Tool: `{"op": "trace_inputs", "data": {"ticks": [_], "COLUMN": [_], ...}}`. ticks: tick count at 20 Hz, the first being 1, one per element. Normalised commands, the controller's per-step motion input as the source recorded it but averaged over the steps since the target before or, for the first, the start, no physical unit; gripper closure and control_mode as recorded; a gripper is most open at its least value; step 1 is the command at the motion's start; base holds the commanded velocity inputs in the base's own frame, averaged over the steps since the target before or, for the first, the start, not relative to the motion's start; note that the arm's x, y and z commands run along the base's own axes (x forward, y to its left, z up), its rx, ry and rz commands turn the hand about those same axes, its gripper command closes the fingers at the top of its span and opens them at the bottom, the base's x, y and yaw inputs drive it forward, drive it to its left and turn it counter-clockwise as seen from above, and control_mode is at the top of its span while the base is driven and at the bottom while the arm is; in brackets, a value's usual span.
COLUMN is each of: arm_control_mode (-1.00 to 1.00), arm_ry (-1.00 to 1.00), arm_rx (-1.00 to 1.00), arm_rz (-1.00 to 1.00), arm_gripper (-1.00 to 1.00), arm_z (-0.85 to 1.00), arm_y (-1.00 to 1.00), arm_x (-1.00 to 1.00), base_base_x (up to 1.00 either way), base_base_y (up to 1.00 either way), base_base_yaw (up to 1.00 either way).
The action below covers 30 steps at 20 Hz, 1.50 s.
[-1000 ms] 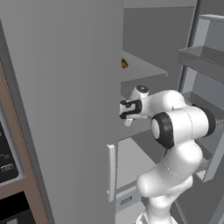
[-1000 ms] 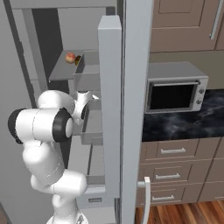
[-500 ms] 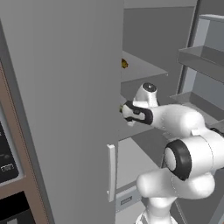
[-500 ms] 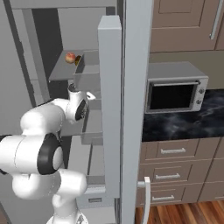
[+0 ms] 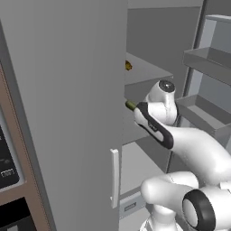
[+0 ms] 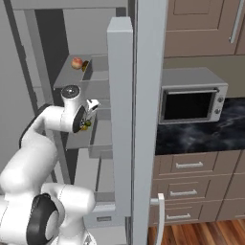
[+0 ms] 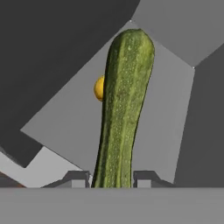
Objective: Take the squash and lemon from the second highest rack and move them to the highest rack where the sweet potato and peach are located, to maximize freezer space. Close the freezer door after rearranging.
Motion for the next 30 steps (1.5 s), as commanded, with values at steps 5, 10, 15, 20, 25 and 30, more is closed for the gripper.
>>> {"op": "trace_inputs", "data": {"ticks": [5, 10, 15, 20, 25, 30], "arm_control_mode": [-1.00, -1.00, -1.00, -1.00, -1.00, -1.00], "arm_ry": [-0.11, -0.11, -0.12, -0.09, 0.00, 0.00], "arm_rx": [0.07, 0.06, 0.02, 0.00, 0.00, 0.04], "arm_rz": [-0.08, -0.06, -0.05, -0.11, -0.13, -0.01], "arm_gripper": [1.00, 1.00, 1.00, 1.00, 1.00, 1.00], "arm_z": [0.71, 0.57, 0.62, 0.60, 0.69, 0.54], "arm_y": [0.00, 0.00, 0.00, 0.00, 0.00, 0.00], "arm_x": [-0.70, -0.75, -0.71, -0.40, 0.15, 0.48], "base_base_x": [0.00, 0.00, 0.00, 0.00, 0.00, 0.00], "base_base_y": [0.00, 0.00, 0.00, 0.00, 0.00, 0.00], "base_base_yaw": [0.00, 0.00, 0.00, 0.00, 0.00, 0.00]}}
